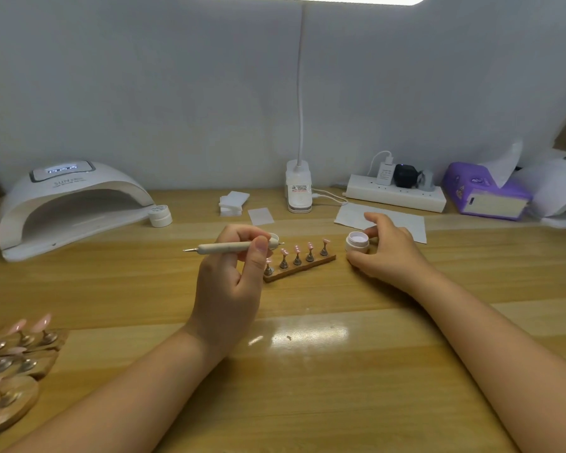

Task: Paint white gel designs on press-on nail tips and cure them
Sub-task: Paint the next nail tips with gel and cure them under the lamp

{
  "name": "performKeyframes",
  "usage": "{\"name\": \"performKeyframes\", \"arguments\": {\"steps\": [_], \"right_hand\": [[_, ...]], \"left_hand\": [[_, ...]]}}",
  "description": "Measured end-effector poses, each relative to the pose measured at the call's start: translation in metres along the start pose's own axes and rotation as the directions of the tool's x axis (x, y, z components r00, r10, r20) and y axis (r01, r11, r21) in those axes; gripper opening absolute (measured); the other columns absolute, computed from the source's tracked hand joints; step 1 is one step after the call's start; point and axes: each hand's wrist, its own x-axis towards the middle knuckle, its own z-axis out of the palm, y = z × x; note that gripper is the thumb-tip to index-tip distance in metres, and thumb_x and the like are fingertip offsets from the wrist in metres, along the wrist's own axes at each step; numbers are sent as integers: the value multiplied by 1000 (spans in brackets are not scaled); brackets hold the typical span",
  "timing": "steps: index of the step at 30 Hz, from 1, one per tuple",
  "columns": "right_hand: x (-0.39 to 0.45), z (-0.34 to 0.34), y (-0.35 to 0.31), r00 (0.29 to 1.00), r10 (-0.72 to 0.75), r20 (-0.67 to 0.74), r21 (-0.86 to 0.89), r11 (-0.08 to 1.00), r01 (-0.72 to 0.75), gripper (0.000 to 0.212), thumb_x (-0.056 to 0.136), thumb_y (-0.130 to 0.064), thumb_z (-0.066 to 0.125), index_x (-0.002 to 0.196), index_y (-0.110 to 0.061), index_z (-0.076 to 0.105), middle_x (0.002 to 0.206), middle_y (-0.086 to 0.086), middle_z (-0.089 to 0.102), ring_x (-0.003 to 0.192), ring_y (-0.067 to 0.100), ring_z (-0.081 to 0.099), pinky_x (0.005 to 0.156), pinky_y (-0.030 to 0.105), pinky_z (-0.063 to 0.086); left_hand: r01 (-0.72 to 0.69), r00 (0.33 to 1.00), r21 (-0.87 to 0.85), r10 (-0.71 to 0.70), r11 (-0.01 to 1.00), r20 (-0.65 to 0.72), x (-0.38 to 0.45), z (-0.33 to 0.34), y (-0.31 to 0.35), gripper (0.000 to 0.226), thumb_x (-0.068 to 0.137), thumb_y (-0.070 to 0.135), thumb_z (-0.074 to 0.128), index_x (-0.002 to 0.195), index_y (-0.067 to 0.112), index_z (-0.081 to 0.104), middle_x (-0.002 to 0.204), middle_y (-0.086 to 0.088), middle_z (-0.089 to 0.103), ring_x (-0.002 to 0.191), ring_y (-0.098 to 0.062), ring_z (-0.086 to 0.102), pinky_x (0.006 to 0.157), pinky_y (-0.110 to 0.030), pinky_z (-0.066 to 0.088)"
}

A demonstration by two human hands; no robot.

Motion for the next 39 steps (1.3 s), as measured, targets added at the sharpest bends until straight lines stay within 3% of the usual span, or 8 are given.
{"name": "performKeyframes", "arguments": {"steps": [5, 7, 12, 17, 19, 29, 34, 39], "right_hand": [[-1, 0, 1, 997, -25, -69, 31, 999, 28, 76, 80, -41, 73, 142, -24, 35, 111, -8, 60, 115, 20, 51, 98, 45, 46], [-3, -2, -3, 988, -48, -150, 88, 994, 62, 76, 78, -37, 76, 141, -24, 35, 106, -9, 57, 110, 18, 53, 93, 41, 48], [-12, -3, -33, 917, -244, -314, 145, 943, 300, 74, 75, -20, 79, 137, -22, 37, 105, -5, 55, 100, 14, 54, 88, 29, 47], [-28, 0, -70, 830, -467, -306, 55, 861, 505, 75, 73, -15, 80, 135, -17, 38, 104, -2, 56, 92, 10, 55, 78, 13, 47], [-34, 2, -79, 806, -509, -301, 45, 837, 545, 75, 72, -15, 81, 134, -18, 38, 103, -2, 57, 89, 10, 56, 77, 15, 50], [-45, 9, -92, 782, -569, -255, 38, 802, 596, 76, 71, -17, 81, 134, -18, 39, 103, -4, 58, 86, 10, 56, 77, 25, 52], [-49, 9, -96, 766, -593, -249, 47, 782, 621, 73, 72, -15, 79, 133, -15, 41, 102, -2, 58, 86, 7, 54, 77, 26, 50], [-52, 8, -99, 754, -615, -233, 27, 770, 637, 73, 72, -15, 80, 134, -12, 41, 103, -1, 59, 86, 9, 56, 77, 23, 53]], "left_hand": [[4, 1000, -4, -4, 1000, -5, 0, 0, 1, 13, 95, 23, 47, 91, 32, 55, 88, 10, 64, 78, -11, 63, 64, -11, 48], [16, 1000, -15, -16, 1000, -14, 0, -1, 3, 12, 95, 24, 47, 90, 32, 55, 87, 12, 65, 78, -9, 64, 65, -11, 48], [58, 996, -100, -65, 993, -64, 9, -3, 13, 11, 95, 29, 47, 92, 31, 57, 86, 17, 67, 84, -9, 67, 74, -20, 53], [55, 995, -123, -65, 991, -82, 17, -5, 24, 13, 94, 28, 50, 89, 25, 62, 81, 12, 68, 78, -5, 66, 71, -15, 51], [37, 996, -103, -45, 994, -73, 18, -5, 27, 13, 93, 25, 52, 89, 21, 63, 77, 5, 67, 73, -2, 64, 67, -12, 48], [71, 995, -48, -74, 996, -63, 18, -5, 26, 14, 92, 26, 54, 88, 19, 64, 75, 3, 66, 70, -7, 64, 63, -28, 54], [78, 995, -15, -79, 997, -56, 17, -3, 27, 14, 92, 29, 53, 85, 22, 63, 74, -1, 65, 63, -24, 61, 61, -44, 51], [70, 997, 1, -69, 998, -42, 16, -3, 28, 12, 92, 29, 52, 85, 26, 62, 75, 0, 65, 64, -24, 62, 60, -43, 51]]}}
